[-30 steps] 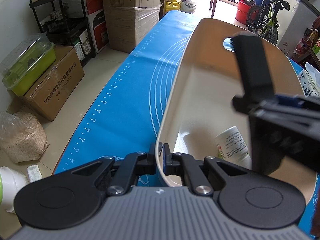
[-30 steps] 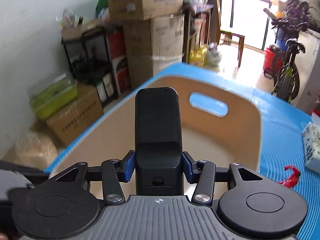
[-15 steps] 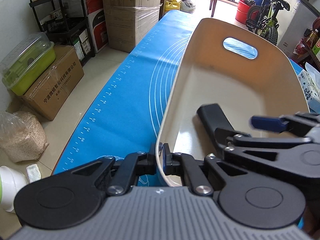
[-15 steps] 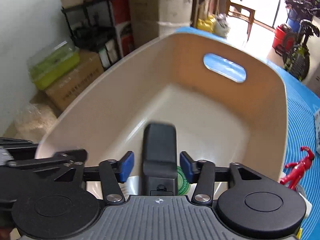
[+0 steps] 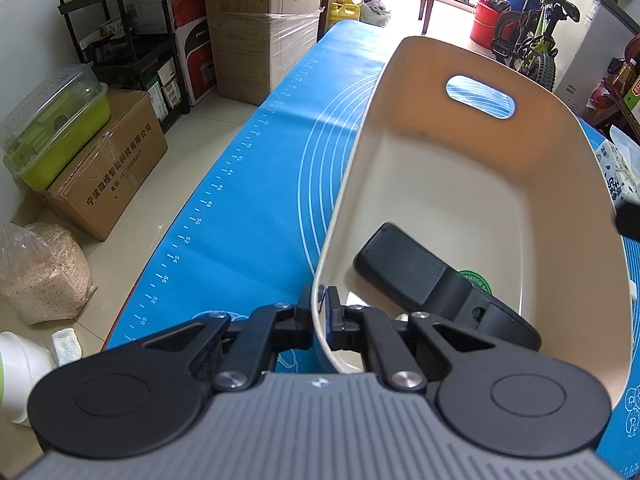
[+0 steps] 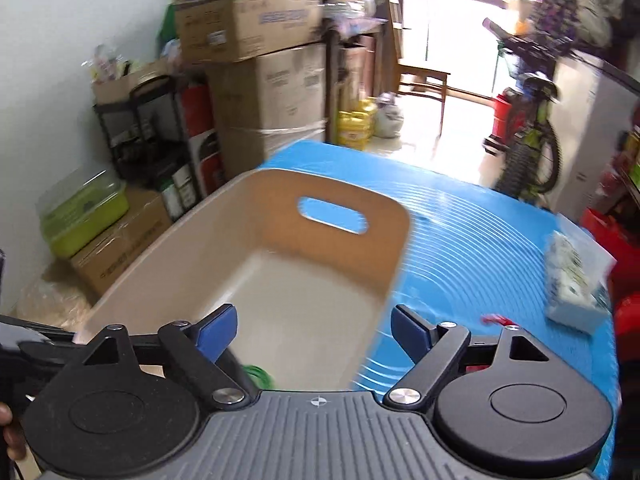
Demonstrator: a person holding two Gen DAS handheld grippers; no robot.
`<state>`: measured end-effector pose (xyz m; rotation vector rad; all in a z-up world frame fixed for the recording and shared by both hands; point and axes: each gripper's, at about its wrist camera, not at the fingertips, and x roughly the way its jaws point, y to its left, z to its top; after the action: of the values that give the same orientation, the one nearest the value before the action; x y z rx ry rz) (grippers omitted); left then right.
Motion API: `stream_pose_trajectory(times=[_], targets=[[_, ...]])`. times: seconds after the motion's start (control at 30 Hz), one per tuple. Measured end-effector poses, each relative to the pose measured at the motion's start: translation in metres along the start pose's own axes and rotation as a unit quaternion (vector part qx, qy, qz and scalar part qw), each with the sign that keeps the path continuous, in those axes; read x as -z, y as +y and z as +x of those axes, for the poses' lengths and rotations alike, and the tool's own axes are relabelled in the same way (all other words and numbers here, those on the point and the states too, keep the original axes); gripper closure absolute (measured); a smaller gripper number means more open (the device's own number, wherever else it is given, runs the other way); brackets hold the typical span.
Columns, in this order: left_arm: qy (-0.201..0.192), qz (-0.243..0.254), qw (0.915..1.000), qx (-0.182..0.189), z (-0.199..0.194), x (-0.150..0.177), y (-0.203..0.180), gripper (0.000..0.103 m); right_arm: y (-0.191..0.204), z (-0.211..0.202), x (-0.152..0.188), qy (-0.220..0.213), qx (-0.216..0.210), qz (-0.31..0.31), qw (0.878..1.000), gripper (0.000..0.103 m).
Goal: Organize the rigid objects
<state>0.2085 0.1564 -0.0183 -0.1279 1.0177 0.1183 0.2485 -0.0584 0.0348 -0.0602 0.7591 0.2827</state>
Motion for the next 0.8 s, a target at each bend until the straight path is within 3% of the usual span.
stream_pose_trajectory(times=[0.33, 0.57, 0.8], targets=[[0.0, -0.001, 1.0, 0.001, 0.0, 0.0, 0.001, 0.096, -0.065, 0.005, 0.062, 0.043, 0.054, 0.042, 0.997, 0.014], [0.0, 0.0, 1.0, 0.0, 0.0, 0.0, 0.002, 0.096, -0.071, 0.019, 0.107, 0.075, 0.056, 0.057, 0.994, 0.015], [0.0, 0.0, 1.0, 0.0, 0.0, 0.0, 0.003, 0.096, -0.078, 0.032, 0.125, 0.079, 0.055, 0.077, 0.992, 0.021]])
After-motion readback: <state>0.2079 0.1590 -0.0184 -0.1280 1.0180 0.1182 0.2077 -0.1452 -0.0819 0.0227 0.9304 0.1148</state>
